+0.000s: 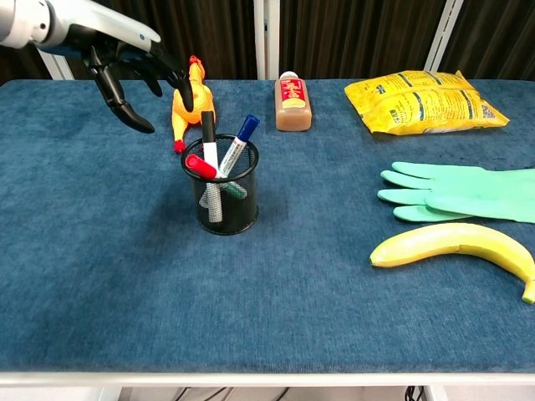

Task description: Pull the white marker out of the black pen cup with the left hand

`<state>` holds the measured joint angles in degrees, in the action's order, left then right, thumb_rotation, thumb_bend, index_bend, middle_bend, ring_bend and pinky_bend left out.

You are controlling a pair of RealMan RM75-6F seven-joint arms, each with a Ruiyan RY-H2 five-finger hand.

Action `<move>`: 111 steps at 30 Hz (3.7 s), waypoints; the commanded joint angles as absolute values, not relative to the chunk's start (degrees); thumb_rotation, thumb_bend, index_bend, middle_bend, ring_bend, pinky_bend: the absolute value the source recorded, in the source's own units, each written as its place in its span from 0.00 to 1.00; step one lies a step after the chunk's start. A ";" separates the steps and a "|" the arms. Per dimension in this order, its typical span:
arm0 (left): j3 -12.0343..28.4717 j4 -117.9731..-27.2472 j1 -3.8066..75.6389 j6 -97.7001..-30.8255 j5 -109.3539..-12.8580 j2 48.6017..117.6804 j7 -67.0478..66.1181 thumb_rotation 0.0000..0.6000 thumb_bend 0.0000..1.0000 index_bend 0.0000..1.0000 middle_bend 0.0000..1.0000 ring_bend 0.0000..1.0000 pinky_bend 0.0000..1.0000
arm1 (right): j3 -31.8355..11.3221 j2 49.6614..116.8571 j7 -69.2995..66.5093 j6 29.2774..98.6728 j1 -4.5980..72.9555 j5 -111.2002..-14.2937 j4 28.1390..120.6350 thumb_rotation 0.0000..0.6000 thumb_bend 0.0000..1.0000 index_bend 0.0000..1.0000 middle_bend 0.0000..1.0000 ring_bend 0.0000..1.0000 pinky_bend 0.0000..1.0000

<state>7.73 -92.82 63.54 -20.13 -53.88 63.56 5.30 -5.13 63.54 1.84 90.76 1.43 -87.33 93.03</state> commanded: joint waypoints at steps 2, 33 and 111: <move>5.66 -91.71 66.49 -19.98 -49.58 65.05 4.19 1.00 0.26 0.32 0.17 0.05 0.11 | -5.44 63.17 1.74 89.99 1.65 -86.42 93.44 1.00 0.15 0.00 0.00 0.00 0.00; -3.13 -92.10 80.68 -23.03 -33.52 67.40 -0.34 1.00 0.29 0.41 0.18 0.05 0.11 | -6.01 63.30 -0.18 88.07 2.11 -83.99 91.52 1.00 0.16 0.00 0.00 0.00 0.00; -1.57 -92.81 82.68 -20.72 -32.20 64.35 6.56 1.00 0.39 0.68 0.26 0.06 0.11 | -6.14 62.97 -2.76 86.11 2.12 -81.80 90.19 1.00 0.16 0.00 0.00 0.00 0.00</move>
